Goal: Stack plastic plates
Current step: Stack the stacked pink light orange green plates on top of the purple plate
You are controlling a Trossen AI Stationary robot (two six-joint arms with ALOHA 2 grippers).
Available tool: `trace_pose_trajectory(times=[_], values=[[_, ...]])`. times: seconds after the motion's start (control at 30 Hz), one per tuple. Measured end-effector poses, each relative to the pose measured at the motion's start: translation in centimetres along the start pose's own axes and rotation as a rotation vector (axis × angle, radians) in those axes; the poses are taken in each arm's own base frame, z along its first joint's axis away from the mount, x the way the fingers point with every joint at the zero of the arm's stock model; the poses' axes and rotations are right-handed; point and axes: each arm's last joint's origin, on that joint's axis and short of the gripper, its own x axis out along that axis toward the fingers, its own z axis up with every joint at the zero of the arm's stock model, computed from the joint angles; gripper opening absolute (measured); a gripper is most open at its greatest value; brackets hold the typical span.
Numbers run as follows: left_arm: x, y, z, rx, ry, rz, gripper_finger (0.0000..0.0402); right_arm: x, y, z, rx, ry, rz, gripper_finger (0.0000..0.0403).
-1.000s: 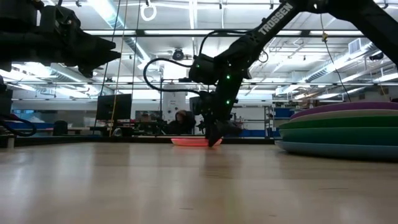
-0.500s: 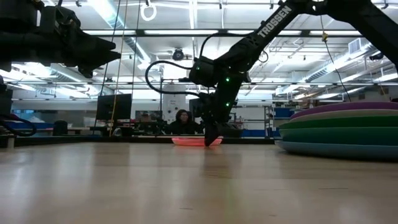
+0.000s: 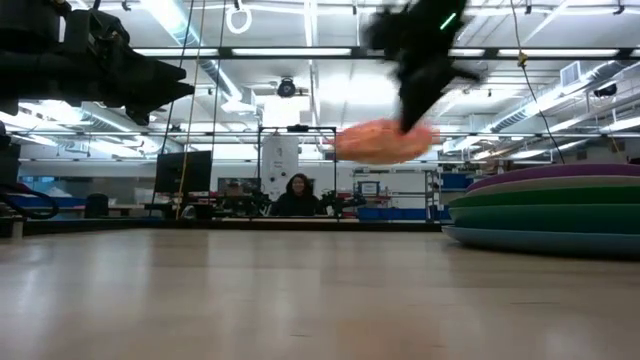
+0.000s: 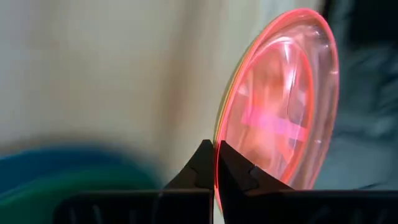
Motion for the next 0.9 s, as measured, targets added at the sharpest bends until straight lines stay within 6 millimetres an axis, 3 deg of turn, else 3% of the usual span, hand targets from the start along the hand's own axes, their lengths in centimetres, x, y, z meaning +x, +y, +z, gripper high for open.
trace_pose_trajectory(times=[0.17, 0.3, 0.43, 0.63, 0.9], values=[[0.0, 0.0, 0.0, 0.0, 0.0, 0.0, 0.0183, -7.1, 3.6, -4.5, 0.313, 0.106, 0.098, 0.0008], [0.0, 0.0, 0.0, 0.0, 0.0, 0.0, 0.0183, -9.8, 6.8, -7.5, 0.451, 0.142, 0.117, 0.0008], [0.0, 0.0, 0.0, 0.0, 0.0, 0.0, 0.0183, -9.7, 10.2, -9.2, 0.508, 0.169, 0.113, 0.0008], [0.0, 0.0, 0.0, 0.0, 0.0, 0.0, 0.0183, -6.8, 14.4, -9.7, 0.53, 0.14, 0.162, 0.0008], [0.0, 0.0, 0.0, 0.0, 0.002, 0.0, 0.0183, -4.5, 16.0, -9.6, 0.527, 0.163, 0.161, 0.0013]])
